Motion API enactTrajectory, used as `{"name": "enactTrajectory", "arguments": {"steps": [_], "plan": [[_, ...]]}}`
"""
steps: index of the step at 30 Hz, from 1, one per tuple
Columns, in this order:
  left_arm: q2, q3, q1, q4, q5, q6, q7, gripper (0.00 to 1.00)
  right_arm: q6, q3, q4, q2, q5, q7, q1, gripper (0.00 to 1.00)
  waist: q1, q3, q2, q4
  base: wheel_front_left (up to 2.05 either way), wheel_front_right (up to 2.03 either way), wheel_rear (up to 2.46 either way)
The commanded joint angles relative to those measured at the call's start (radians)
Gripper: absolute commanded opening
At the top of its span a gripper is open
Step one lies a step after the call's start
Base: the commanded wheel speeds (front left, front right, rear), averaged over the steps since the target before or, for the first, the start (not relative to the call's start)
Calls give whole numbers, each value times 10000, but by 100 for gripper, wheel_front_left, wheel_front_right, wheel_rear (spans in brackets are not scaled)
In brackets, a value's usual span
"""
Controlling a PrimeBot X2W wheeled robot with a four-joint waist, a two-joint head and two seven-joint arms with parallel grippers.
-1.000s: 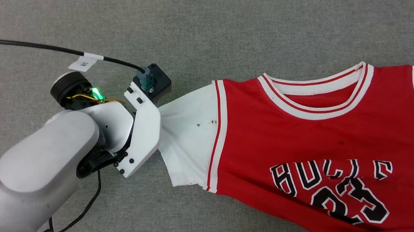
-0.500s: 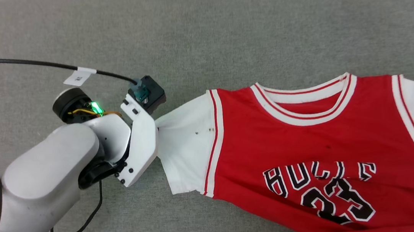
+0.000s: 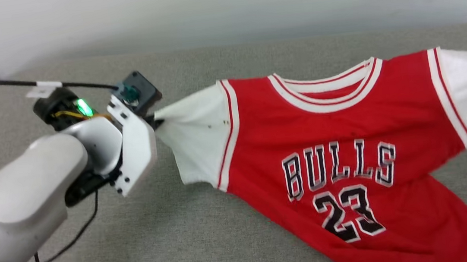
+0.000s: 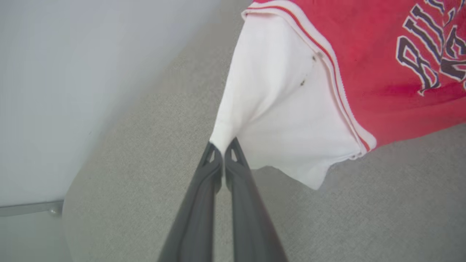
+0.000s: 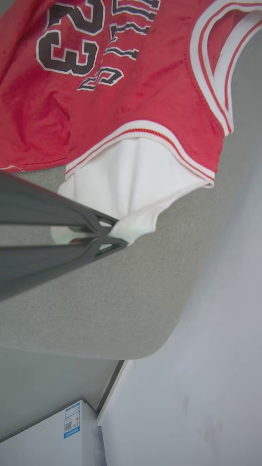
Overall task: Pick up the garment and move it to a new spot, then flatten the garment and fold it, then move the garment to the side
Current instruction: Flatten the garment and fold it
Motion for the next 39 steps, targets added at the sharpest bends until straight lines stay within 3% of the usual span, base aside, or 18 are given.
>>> {"name": "enactTrajectory", "arguments": {"steps": [1, 8, 14, 20, 28, 39], "plan": [[93, 169, -348, -34, 184, 91, -179, 0, -7, -62, -160, -104, -37, -279, -435, 0, 0, -291, -1, -64, 0, 0, 0], [33, 847, -1661, 177, 571, 224, -597, 0, -7, 75, -471, -68, -472, -861, -2151, 0, 0, -270, -1, 3, 0, 0, 0], [-376, 1457, -3333, 1000, 1459, 521, -1385, 0, -7, 662, 24, 418, -1242, -1146, -4596, 0, 0, 290, -1, 34, 0, 0, 0], [-844, 1871, -5190, 2046, 2342, 655, -2076, 0, -9, 1361, 1262, 1162, -2197, -1583, -7526, 0, 0, 1206, -1, 49, 0, 0, 0], [-1497, 2511, -7309, 3891, 2960, 935, -3427, 0, -9, 1854, 3547, 2312, -3750, -3098, -10860, 0, 0, 2495, -1, 134, 0, 0, 0], [-1973, 2894, -8426, 5960, 2872, 684, -4578, 0, -9, 2766, 5821, 3257, -4091, -4588, -12790, 0, 0, 3729, -1, 164, 0, 0, 0]]}}
